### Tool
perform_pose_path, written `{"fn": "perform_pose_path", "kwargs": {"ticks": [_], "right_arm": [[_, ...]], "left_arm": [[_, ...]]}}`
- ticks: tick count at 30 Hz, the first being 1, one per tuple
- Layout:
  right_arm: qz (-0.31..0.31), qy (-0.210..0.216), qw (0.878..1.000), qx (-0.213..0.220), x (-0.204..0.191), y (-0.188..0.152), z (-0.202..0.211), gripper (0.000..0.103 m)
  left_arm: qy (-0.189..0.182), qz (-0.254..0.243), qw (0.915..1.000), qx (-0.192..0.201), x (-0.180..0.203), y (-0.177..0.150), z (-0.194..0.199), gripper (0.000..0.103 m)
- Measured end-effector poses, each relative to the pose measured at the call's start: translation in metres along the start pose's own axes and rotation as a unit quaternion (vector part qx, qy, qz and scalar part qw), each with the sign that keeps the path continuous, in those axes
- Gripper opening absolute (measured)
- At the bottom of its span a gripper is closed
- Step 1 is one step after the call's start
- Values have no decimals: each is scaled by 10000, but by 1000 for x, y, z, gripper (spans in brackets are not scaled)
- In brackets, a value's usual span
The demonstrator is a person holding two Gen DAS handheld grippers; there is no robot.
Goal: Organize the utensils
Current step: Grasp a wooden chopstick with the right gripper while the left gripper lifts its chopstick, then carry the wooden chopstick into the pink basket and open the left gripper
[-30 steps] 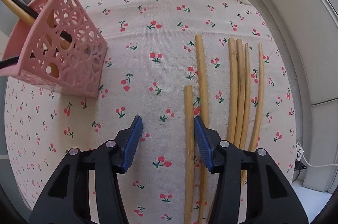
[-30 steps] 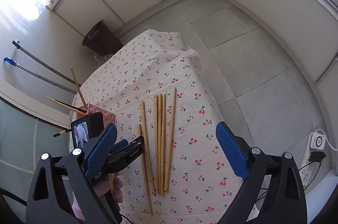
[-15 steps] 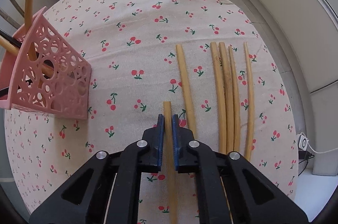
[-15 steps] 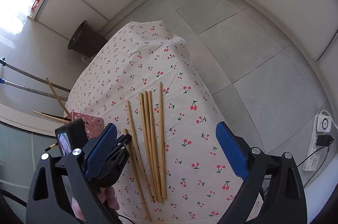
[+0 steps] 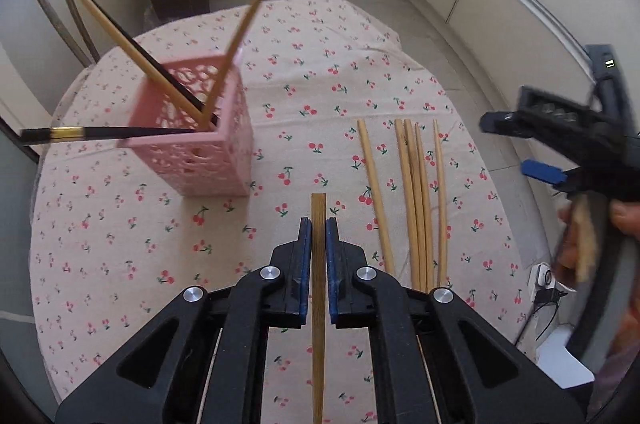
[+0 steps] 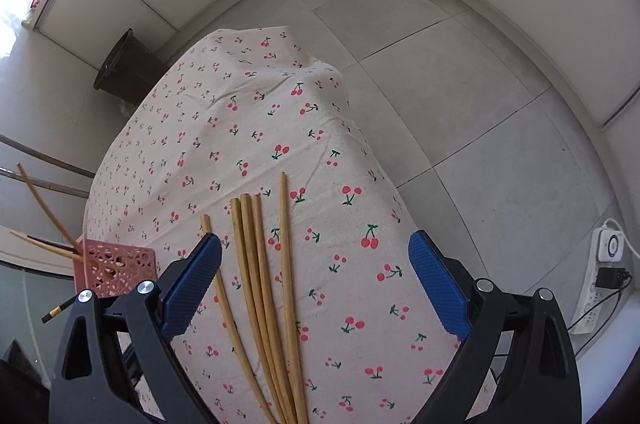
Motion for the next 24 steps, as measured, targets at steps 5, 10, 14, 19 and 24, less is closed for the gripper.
{"fn": "perform_pose_path", "kwargs": {"ticks": [5, 10, 14, 19, 24], "right_arm": [[-38, -310, 9995, 61, -8, 2, -29, 74], [84, -628, 9980, 23, -13, 5, -49, 55], [152, -771, 9969, 37, -14, 8, -60, 49], [402, -1031, 9937, 195, -17, 14, -64, 31], [726, -1232, 9890, 374, -19, 16, -66, 5]], "left_arm": [[-145, 339, 9978, 551, -28, -2, 53, 7], [-159, 367, 9950, 911, -38, 2, 81, 7], [-199, 376, 9935, 1059, -45, 1, 96, 7], [-247, 441, 9923, 1130, -60, -1, 110, 7], [-225, 503, 9922, 1117, -67, -1, 109, 7]]}}
Point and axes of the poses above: each gripper's, at about its wrist camera, not at the fingertips, and z roughly against the way its jaws point, x to its right, y to its top, the point moved 6 cm from there along -z, roughly the way its jaws point, and after that the axes turned 11 degrees about y, right-handed, at the moved point
